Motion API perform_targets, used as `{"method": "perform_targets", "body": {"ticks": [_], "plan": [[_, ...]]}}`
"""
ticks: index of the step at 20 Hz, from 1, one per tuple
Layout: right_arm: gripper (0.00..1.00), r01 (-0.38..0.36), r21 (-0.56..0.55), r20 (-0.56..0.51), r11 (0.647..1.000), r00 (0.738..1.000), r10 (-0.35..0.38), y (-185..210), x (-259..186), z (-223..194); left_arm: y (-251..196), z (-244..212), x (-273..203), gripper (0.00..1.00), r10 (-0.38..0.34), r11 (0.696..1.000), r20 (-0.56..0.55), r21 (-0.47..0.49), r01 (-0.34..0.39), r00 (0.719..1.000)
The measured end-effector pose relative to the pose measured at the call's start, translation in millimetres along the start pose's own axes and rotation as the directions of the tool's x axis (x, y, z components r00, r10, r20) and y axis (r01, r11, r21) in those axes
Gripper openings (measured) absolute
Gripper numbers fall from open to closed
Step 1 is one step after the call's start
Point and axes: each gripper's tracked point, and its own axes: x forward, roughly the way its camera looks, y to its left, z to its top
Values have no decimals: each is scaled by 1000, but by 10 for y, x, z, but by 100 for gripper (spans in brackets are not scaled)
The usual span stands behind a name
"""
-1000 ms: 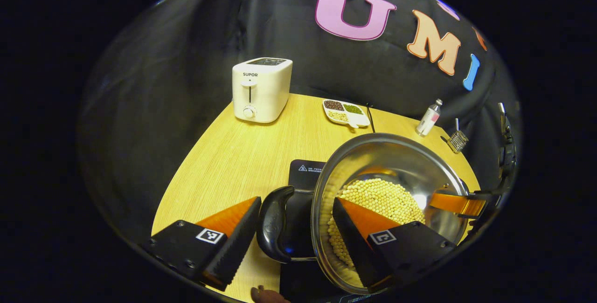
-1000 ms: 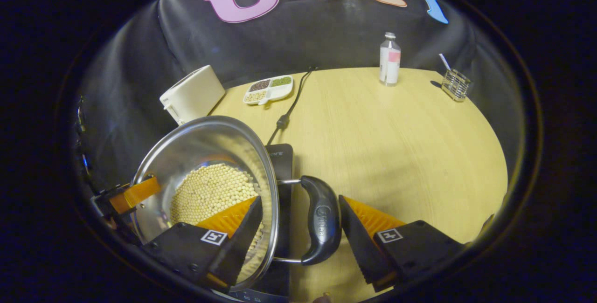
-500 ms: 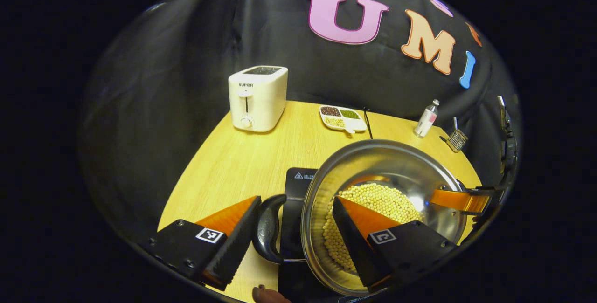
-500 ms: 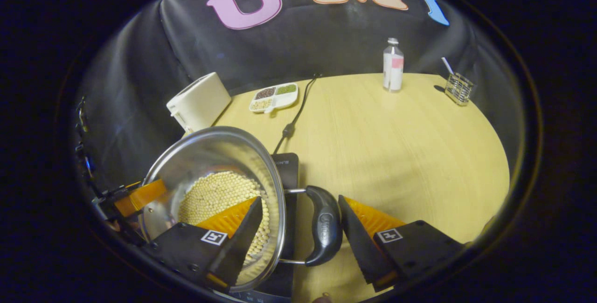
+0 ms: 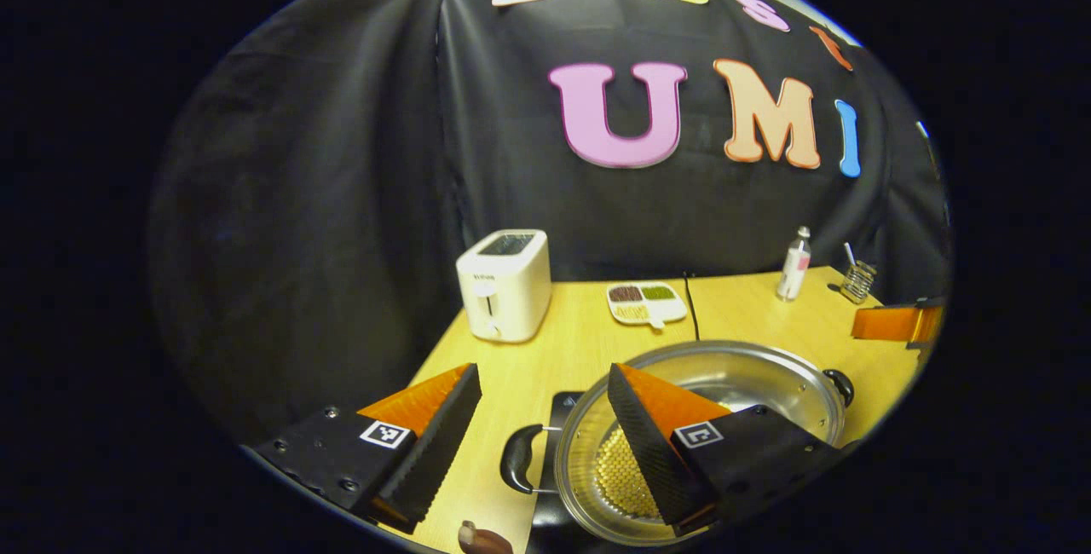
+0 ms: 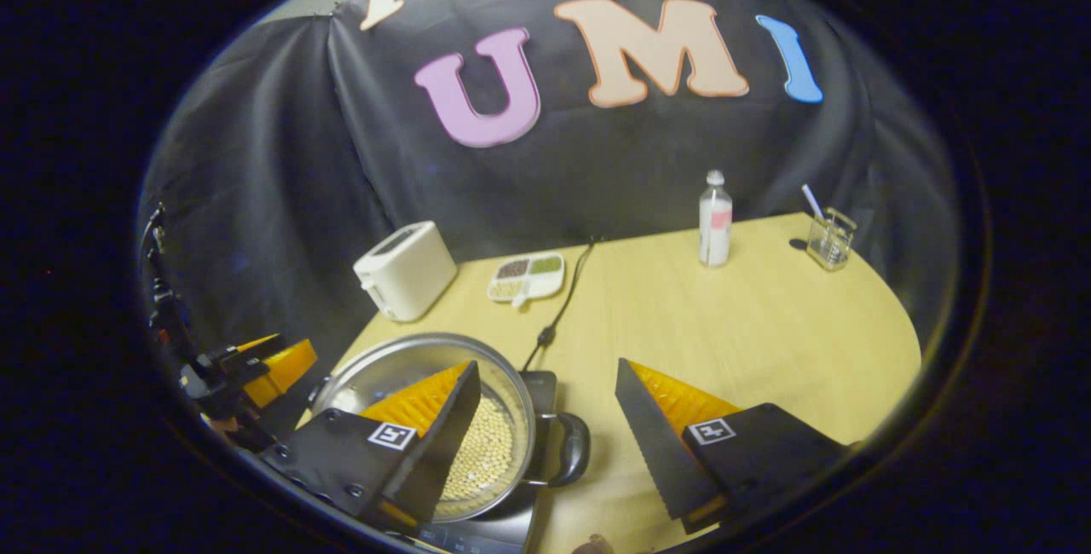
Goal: First push the handle of the pot to place it horizontally, then grasp the pot with both hands and set it on the induction cooktop.
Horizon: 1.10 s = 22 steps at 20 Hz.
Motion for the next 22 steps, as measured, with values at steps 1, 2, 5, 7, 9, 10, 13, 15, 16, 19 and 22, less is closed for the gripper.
{"method": "perform_targets", "body": {"ticks": [1, 2, 5, 7, 9, 10, 13, 15, 16, 19, 22], "plan": [[94, -14, -14, 34, 1000, 999, 14, -28, -106, 142, -58, 135, -121, 97, 5, 1000, 29, 3, -6, 1000], [94, -20, -32, 63, 999, 998, 22, -88, -217, 259, -132, 249, -252, 96, 13, 1000, 48, 5, -13, 999], [100, -64, -93, 136, 994, 988, 76, -261, -585, 548, -512, 618, -673, 96, 10, 1000, 131, 1, -11, 991], [94, -90, -135, 175, 987, 978, 113, -451, -838, 702, -869, 820, -952, 93, 11, 1000, 180, -22, -7, 984], [94, -109, -159, 219, 981, 965, 143, -676, -1088, 854, -1286, 963, -1207, 94, 19, 999, 226, -39, -10, 974], [94, -121, -165, 242, 979, 957, 159, -803, -1224, 926, -1520, 1005, -1336, 93, 18, 999, 244, -40, -8, 970], [94, -155, -170, 294, 973, 935, 200, -1144, -1561, 1130, -2171, 1140, -1705, 93, 17, 998, 312, -65, 4, 950], [94, -196, -179, 296, 964, 924, 243, -1298, -1782, 1147, -2599, 1120, -1880, 96, 3, 996, 315, -90, 27, 949], [94, -231, -190, 293, 954, 914, 279, -1330, -1900, 1133, -2833, 1119, -1957, 96, -27, 993, 318, -104, 63, 948], [93, -257, -201, 316, 945, 897, 310, -1552, -2184, 1110, -3274, 1105, -2160, 95, -51, 987, 332, -125, 98, 942], [93, -241, -184, 323, 953, 901, 290, -1720, -2258, 1079, -3478, 1117, -2269, 96, -58, 989, 344, -106, 101, 937]]}}
